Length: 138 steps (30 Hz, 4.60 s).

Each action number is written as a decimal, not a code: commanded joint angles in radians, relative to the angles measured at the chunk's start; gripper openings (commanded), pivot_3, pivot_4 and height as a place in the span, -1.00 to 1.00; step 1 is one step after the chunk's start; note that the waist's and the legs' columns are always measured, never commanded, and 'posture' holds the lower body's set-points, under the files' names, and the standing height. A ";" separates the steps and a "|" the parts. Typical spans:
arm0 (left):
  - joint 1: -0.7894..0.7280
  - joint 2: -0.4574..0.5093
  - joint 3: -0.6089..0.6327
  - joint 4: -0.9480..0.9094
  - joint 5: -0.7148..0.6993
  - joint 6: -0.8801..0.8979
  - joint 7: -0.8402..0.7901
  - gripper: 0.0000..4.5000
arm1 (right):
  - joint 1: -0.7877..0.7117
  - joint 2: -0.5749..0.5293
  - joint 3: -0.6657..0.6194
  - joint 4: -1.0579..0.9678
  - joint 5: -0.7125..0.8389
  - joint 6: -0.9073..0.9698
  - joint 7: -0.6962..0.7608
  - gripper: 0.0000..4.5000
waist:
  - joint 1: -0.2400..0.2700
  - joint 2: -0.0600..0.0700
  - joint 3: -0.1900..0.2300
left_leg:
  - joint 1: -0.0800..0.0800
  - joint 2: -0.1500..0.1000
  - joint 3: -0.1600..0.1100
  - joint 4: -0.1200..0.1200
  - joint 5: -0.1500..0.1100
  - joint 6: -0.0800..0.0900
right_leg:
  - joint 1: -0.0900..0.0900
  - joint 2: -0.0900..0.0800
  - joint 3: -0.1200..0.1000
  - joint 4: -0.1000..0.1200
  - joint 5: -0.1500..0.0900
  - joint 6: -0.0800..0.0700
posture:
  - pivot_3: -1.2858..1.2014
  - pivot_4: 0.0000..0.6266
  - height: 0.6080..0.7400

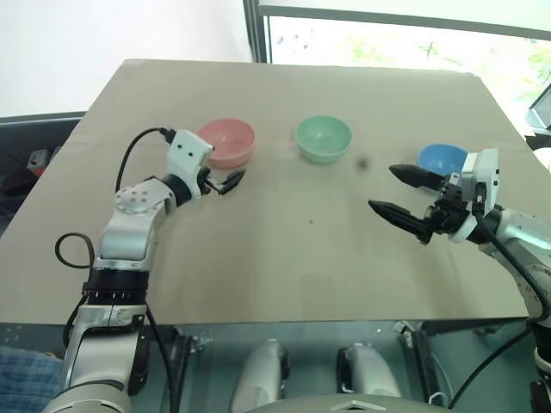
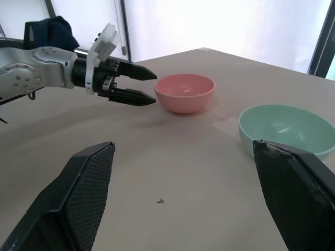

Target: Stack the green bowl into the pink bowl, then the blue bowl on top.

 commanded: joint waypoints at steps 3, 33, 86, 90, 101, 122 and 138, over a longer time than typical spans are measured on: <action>-0.120 0.019 -0.040 0.207 0.087 -0.175 -0.046 1.00 | 0.009 0.006 -0.009 -0.049 -0.004 -0.026 -0.012 0.97 | -0.001 0.000 0.000 | 0.000 -0.003 0.000 0.000 0.000 0.000 | 0.000 0.000 0.000 0.000 0.000 0.000 | 0.03 -0.52 1.00; -0.527 -0.053 -0.217 1.034 0.417 -0.637 -0.063 0.23 | 0.001 0.017 0.007 -0.025 -0.074 -0.068 -0.016 1.00 | -0.002 -0.001 0.000 | -0.002 -0.004 0.000 0.001 0.000 0.000 | 0.000 0.000 -0.002 0.001 0.000 0.001 | 0.03 -0.52 1.00; -0.143 -0.047 -0.386 0.071 0.150 -0.725 -0.769 -0.64 | 0.011 0.048 0.034 -0.038 -0.098 -0.092 -0.023 1.00 | -0.001 0.000 0.000 | -0.001 0.001 0.000 0.008 -0.002 0.003 | 0.001 0.000 0.000 0.001 0.000 0.000 | 0.03 -0.52 1.00; -0.146 -0.027 -0.383 0.091 0.167 -0.756 -0.762 -0.01 | 0.011 0.049 0.034 -0.035 -0.099 -0.093 -0.020 1.00 | -0.002 0.000 0.000 | -0.002 0.000 0.000 0.009 -0.003 0.005 | 0.001 0.000 0.000 0.001 0.000 0.000 | 0.03 -0.52 1.00; -0.093 -0.009 -0.274 0.001 0.006 -0.515 -0.704 0.98 | -0.002 0.026 0.054 -0.006 -0.130 -0.080 -0.010 1.00 | -0.002 0.000 0.000 | -0.002 0.001 0.000 0.009 -0.003 0.005 | 0.001 0.000 0.001 0.001 0.000 0.000 | 0.03 -0.52 1.00; 0.321 0.171 0.411 -0.638 -0.469 0.463 -0.157 0.98 | -0.738 0.189 0.430 0.881 -0.584 -0.420 0.166 1.00 | -0.037 0.003 0.003 | -0.001 0.002 0.000 0.008 -0.002 0.003 | 0.000 0.001 0.001 0.001 0.000 0.000 | 0.03 -0.52 1.00; 0.556 0.166 0.647 -0.856 -0.615 0.545 -0.010 0.98 | -1.119 0.455 0.492 1.650 -0.879 -0.708 0.004 1.00 | -0.045 0.004 0.004 | -0.002 0.001 0.000 -0.003 0.001 -0.004 | -0.004 0.000 0.000 0.000 0.000 0.000 | 0.03 -0.52 1.00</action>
